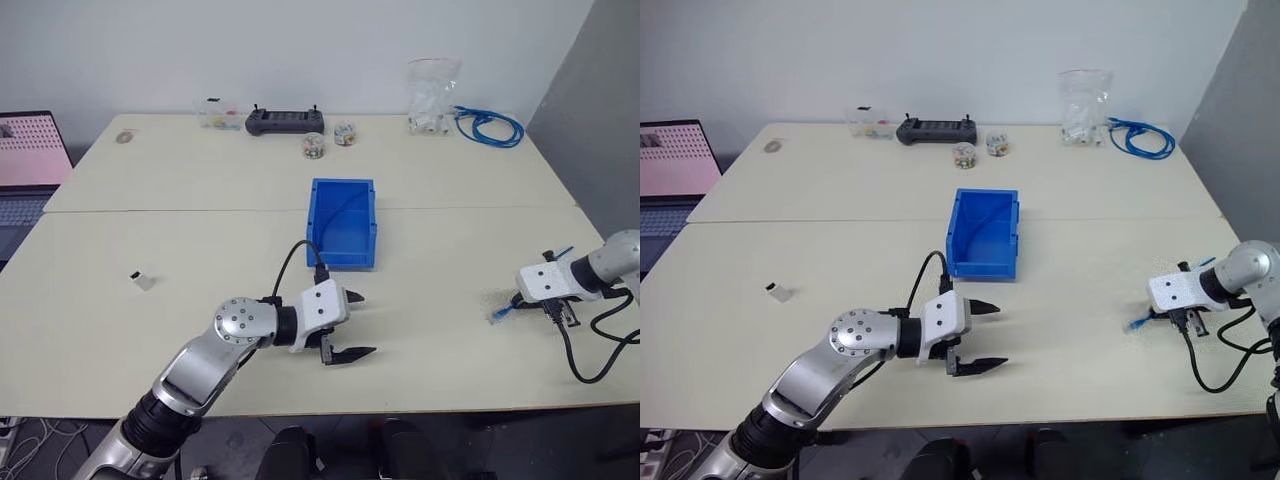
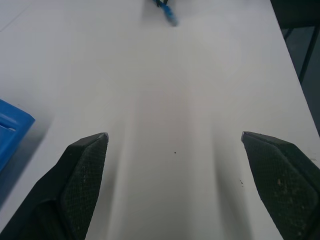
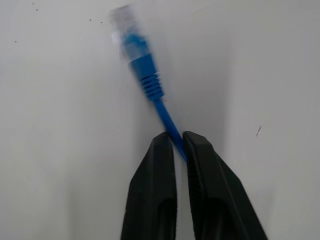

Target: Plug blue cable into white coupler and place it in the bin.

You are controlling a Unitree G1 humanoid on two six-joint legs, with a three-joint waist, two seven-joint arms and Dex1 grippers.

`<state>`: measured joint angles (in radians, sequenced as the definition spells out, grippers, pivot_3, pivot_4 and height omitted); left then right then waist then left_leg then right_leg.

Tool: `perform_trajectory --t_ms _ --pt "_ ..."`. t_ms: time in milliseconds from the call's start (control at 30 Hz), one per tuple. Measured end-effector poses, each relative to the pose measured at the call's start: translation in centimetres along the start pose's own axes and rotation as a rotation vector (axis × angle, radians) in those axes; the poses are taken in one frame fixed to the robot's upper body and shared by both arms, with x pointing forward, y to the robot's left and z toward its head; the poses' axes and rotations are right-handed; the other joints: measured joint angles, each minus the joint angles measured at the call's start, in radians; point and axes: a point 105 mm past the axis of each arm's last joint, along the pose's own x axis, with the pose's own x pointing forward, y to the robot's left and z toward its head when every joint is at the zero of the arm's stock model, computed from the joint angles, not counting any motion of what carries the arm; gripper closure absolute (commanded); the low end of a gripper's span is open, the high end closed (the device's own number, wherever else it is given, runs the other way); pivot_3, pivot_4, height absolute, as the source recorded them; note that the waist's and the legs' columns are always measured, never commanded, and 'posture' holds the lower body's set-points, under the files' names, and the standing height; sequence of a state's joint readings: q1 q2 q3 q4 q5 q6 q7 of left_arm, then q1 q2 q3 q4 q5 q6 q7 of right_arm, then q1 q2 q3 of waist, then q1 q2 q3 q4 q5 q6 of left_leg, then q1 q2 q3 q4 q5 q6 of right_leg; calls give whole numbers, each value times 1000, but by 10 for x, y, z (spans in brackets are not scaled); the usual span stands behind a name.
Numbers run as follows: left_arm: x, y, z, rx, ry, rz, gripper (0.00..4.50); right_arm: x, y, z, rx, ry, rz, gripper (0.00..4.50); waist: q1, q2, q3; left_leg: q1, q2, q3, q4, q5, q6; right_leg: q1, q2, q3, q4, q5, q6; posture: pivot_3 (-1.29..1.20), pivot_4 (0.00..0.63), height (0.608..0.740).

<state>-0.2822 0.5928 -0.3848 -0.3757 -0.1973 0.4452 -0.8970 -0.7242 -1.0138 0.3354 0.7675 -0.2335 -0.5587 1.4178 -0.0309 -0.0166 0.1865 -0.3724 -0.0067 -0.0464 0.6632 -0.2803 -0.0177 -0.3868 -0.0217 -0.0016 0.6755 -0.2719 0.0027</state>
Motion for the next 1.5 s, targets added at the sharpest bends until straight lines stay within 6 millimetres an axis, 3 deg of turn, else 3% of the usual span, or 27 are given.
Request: perform_trajectory --t_ms 100,200,333,367,500,567,900,1100,1267,1433,1500 --pt "-8 -3 -16 -20 50 -11 0 1 -1 2 -8 -8 1 4440 -1 0 0 3 0 2 -1 0 0 0 1 3 2 0 -1 0 150 740" --pt "-25 -2 -35 -43 111 17 0 5 -3 16 -55 -53 16 4440 -4 0 0 6 1 5 -3 0 0 0 2 7 5 -1 -1 0 150 740" --pt "-49 7 -49 -58 158 89 0 9 -9 56 -130 -176 24 4440 1 0 1 6 1 5 -3 0 0 -1 1 7 4 -1 -1 0 150 740" --pt "-61 9 -55 -66 175 124 0 9 -12 80 -146 -237 22 4440 1 0 1 6 1 5 -3 0 0 -1 1 8 4 -1 -1 0 150 740" --pt "-83 11 -65 -79 212 187 0 11 -17 128 -158 -361 27 4440 4 0 1 5 1 5 -3 -1 0 -1 1 7 4 -1 -1 0 150 740" --pt "-94 10 -71 -83 225 216 0 23 -17 160 -126 -437 56 4440 4 0 1 5 2 5 -3 -1 0 -1 1 7 4 -1 -1 0 150 740" --pt "-118 9 -76 -55 232 259 0 65 -15 241 27 -552 260 4440 6 0 1 3 1 2 -3 -1 0 -3 0 4 3 -1 -1 0 150 740" --pt "-118 6 -74 -28 225 209 0 91 -12 258 74 -519 357 4440 4 0 1 1 1 -1 -2 -1 -1 -3 0 0 3 -1 -1 0 150 740" --pt "-118 2 -72 4 220 157 0 100 -18 271 89 -517 363 4440 2 0 1 1 1 -3 -2 -1 -1 -4 0 -3 4 -1 -2 0 150 740" --pt "-128 4 -83 47 273 132 0 105 -25 274 115 -500 358 4440 1 0 1 1 1 -5 -3 -1 -1 -4 0 -6 4 -2 -3 0 150 740" --pt "-128 7 -83 74 272 128 0 107 -30 276 128 -502 344 4031 1 0 1 1 1 -5 -3 -1 -1 -3 0 -6 4 -2 -3 0 150 740"
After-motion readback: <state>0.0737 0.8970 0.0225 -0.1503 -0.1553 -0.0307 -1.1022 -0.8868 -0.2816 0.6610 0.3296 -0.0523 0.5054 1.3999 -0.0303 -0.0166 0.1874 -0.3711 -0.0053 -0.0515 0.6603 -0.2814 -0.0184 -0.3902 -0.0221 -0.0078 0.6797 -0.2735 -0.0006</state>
